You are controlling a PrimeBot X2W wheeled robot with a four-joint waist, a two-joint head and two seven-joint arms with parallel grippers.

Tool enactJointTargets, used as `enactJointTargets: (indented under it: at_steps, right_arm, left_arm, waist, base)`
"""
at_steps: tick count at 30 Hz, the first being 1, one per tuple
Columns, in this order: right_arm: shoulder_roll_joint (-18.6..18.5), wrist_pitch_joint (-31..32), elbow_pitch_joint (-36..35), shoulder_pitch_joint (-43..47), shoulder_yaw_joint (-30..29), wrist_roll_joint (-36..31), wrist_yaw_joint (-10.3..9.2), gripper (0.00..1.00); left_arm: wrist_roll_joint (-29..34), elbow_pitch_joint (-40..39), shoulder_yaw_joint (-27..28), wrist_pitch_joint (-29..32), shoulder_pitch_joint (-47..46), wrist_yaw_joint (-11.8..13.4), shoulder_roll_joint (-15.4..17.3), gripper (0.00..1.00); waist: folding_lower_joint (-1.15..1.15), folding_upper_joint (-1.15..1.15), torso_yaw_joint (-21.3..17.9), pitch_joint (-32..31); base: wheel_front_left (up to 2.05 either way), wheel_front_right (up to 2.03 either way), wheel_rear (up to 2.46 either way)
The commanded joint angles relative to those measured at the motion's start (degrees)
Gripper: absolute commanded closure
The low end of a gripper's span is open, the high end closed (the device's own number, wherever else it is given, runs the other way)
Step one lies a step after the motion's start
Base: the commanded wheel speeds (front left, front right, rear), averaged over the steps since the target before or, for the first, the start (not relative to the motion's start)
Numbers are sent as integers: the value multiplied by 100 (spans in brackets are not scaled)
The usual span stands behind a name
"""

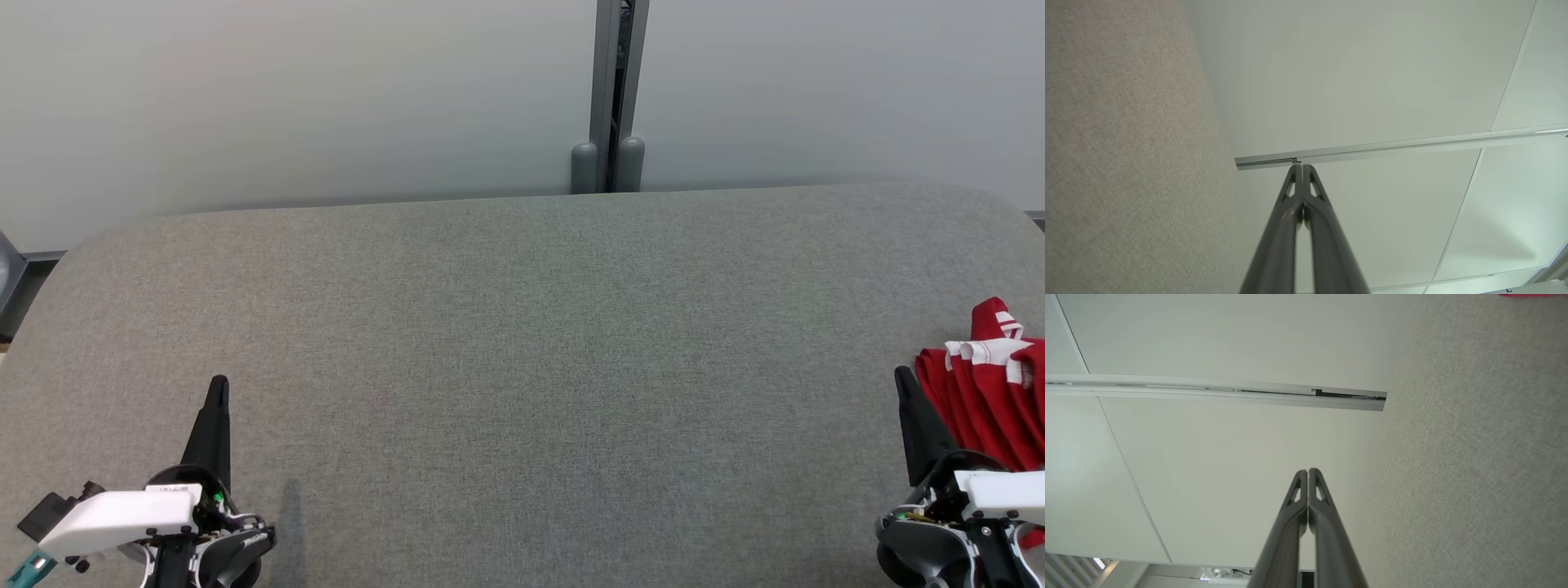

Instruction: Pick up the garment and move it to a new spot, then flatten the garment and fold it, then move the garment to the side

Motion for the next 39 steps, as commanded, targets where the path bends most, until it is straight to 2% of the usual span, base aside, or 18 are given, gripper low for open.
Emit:
enactJointTargets:
  at_steps: [1,39]
  right_arm:
    - [-54,56,-36,45,-17,124,0,100]
    - [-55,69,-48,48,-22,188,0,100]
  left_arm:
    - [-112,-40,30,26,-114,-54,32,100]
    - [-174,-46,42,53,-106,-59,33,100]
  waist:
    - [0,0,0,0]
    - [0,0,1,1]
  base:
    - [0,0,0]
    - [0,0,0]
